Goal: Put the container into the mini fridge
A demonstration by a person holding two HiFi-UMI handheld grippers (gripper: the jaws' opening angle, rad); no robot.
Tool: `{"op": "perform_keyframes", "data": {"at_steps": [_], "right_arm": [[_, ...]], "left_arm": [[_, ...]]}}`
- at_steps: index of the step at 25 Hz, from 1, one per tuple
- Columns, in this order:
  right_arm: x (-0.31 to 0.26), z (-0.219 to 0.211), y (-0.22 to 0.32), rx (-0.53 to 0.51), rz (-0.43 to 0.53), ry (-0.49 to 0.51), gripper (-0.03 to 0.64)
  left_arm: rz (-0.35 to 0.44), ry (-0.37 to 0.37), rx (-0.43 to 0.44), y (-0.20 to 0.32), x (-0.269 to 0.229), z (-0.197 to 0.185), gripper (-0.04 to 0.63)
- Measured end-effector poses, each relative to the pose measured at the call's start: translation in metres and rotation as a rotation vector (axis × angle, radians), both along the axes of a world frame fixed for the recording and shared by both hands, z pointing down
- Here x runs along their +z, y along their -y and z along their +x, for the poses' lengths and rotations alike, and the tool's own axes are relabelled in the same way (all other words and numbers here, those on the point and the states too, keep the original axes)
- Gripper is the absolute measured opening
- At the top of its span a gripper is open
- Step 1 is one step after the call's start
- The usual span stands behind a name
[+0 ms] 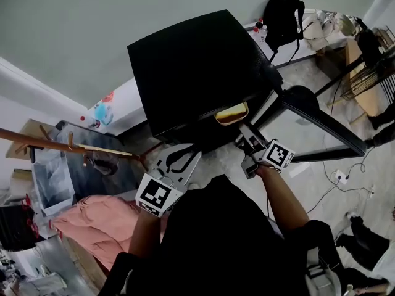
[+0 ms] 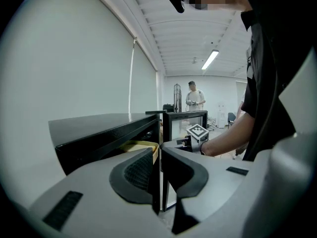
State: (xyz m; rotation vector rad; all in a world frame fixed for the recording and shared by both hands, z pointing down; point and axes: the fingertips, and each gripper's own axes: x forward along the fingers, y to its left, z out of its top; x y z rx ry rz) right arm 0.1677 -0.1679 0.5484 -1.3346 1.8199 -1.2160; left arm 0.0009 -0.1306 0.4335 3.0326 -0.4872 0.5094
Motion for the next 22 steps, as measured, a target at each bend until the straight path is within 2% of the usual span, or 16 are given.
{"op": "perform_keyframes", "data": {"at_steps": [2,4,5,7,11,22], "right_arm": [[0.000,0.002,-0.008,0.008,-0.011,-0.141,0.291],[-0.002,0.001,-0.012,0.010,-0.008,-0.278,0.222],[-0.004,0.000,-0.012,0.008,-0.004,-0.324,0.173],[-0.007,-0.007,-0.009,-0.010,0.005,-0.378,0.150],[-0.008,-0.019,0.003,-0.041,0.008,-0.437,0.140],[-0.008,-0.021,0.037,-0.071,-0.004,-0.443,0.138]], "left_arm": [[-0.002,-0.003,0.009,-0.001,0.000,0.003,0.066],[-0.009,-0.009,0.015,-0.003,0.001,0.005,0.066],[-0.015,-0.012,0.015,-0.004,0.001,0.006,0.066],[-0.019,-0.014,0.013,-0.005,0.001,0.005,0.066],[-0.002,-0.004,0.003,-0.003,0.001,-0.001,0.066],[-0.006,-0.015,-0.082,0.006,-0.003,-0.024,0.066]]}}
